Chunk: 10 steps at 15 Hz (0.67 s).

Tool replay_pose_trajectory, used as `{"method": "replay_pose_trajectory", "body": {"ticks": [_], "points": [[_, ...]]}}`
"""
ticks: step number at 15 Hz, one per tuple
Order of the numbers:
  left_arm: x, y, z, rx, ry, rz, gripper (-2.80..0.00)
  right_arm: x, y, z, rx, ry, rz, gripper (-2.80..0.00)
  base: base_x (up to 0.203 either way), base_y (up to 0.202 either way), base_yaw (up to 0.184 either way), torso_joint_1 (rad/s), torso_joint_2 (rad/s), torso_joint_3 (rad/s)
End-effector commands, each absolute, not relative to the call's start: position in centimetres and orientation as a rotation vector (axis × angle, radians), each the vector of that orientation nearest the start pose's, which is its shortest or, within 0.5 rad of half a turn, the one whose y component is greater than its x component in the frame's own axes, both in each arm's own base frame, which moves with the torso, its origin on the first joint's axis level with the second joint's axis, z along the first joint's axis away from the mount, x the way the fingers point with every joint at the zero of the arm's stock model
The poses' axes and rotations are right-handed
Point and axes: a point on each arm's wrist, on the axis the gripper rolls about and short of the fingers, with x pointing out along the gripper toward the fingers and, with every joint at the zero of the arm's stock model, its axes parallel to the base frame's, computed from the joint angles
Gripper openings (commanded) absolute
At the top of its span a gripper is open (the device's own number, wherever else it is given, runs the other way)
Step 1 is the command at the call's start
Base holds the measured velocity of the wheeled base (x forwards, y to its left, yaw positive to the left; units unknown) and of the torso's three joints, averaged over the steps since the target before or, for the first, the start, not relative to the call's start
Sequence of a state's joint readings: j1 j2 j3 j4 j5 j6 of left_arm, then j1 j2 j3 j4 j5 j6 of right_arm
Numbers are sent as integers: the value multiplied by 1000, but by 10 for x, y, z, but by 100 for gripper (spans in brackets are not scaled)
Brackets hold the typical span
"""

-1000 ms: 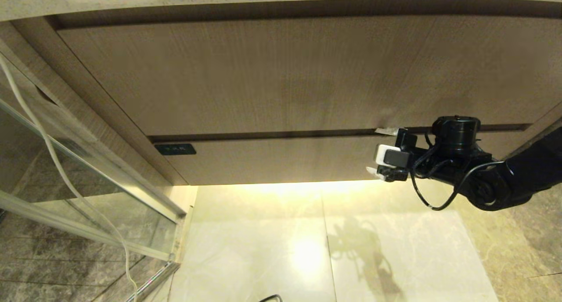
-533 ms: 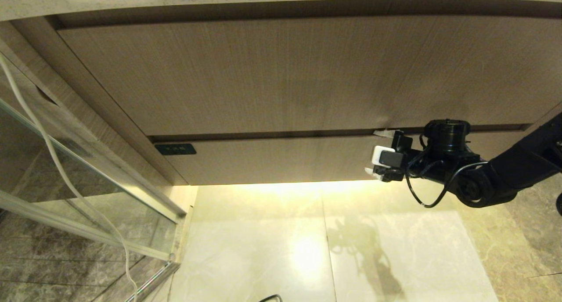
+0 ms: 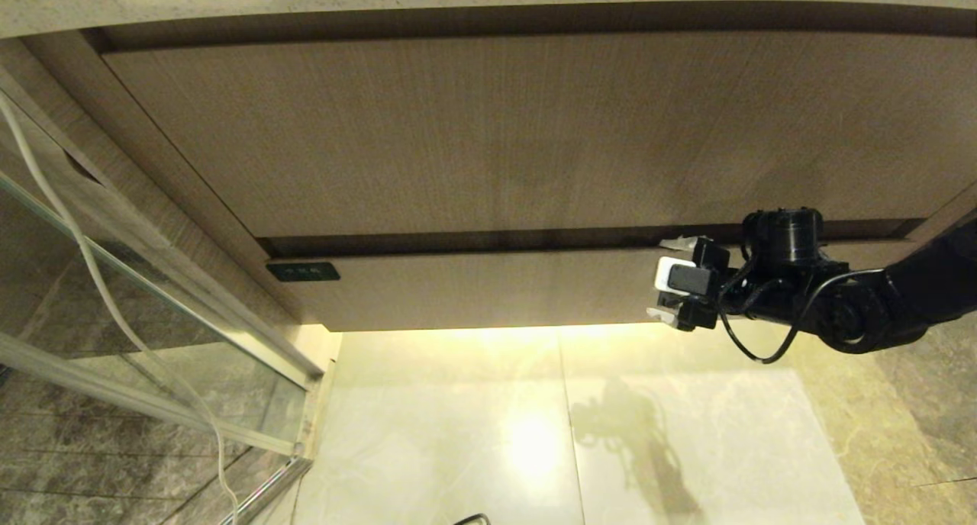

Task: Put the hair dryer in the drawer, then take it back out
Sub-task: Pull open the drawer

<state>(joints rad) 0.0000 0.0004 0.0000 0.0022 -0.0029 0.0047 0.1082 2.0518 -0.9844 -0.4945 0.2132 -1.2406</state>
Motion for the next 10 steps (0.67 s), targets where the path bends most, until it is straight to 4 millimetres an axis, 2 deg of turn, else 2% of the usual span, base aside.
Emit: {"method": "replay_pose_trajectory", "body": {"ticks": [1,3,6,10], "points": [[-23,0,75,5,6,-3,-280,340,37,106,-1067,526,685,0,0,0,0,0,0,0],[-23,0,75,5,5,-3,-280,330,35,106,-1017,576,681,0,0,0,0,0,0,0],[-23,0,75,5,3,-3,-280,321,35,117,-1023,560,669,0,0,0,0,0,0,0],[-23,0,75,5,6,-3,-280,286,31,143,-1026,543,661,0,0,0,0,0,0,0]]}}
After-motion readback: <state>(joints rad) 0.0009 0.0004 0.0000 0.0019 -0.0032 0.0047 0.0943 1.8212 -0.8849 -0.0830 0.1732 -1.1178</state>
